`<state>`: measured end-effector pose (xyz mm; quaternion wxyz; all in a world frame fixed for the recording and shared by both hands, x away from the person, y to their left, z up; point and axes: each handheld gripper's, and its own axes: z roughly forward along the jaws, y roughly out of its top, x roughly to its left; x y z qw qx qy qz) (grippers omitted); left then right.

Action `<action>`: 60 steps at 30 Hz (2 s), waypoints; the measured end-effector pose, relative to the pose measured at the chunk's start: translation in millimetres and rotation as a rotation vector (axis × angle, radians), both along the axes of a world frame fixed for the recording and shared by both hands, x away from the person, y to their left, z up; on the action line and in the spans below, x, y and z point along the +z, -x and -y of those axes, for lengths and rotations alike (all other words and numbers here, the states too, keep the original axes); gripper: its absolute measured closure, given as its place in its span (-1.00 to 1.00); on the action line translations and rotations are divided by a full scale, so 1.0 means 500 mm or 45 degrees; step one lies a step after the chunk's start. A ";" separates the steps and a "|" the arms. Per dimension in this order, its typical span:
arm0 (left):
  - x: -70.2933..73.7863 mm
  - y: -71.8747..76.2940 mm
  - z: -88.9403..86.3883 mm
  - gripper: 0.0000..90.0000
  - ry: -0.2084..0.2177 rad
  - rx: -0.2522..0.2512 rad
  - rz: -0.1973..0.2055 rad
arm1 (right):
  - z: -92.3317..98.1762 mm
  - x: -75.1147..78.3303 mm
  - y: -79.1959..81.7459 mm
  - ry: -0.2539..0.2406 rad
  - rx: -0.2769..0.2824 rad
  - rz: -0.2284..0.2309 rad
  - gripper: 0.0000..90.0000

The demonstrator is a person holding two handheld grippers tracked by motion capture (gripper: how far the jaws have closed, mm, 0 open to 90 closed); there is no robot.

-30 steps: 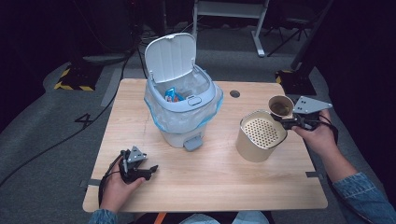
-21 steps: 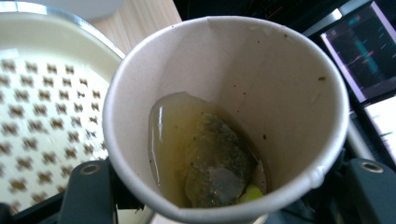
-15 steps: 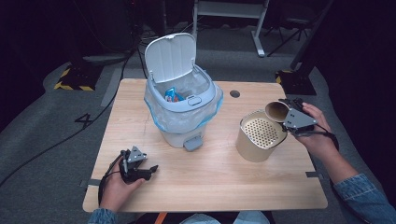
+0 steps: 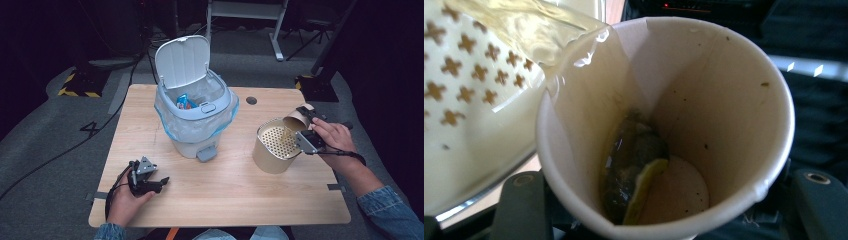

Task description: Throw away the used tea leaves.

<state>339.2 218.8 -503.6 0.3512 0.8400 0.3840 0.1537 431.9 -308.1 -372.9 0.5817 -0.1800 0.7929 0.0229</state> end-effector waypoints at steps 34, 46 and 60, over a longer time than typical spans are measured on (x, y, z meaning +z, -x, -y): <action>0.000 0.000 0.000 -0.31 0.000 0.000 0.000 | -0.059 -0.044 0.062 0.826 0.192 0.666 -0.23; 0.000 0.000 0.000 -0.31 0.001 0.001 -0.001 | -0.042 -0.024 0.046 0.476 0.132 0.444 -0.26; 0.000 0.000 0.000 -0.31 0.002 0.001 0.000 | 0.022 0.032 0.000 -0.393 -0.018 -0.211 -0.26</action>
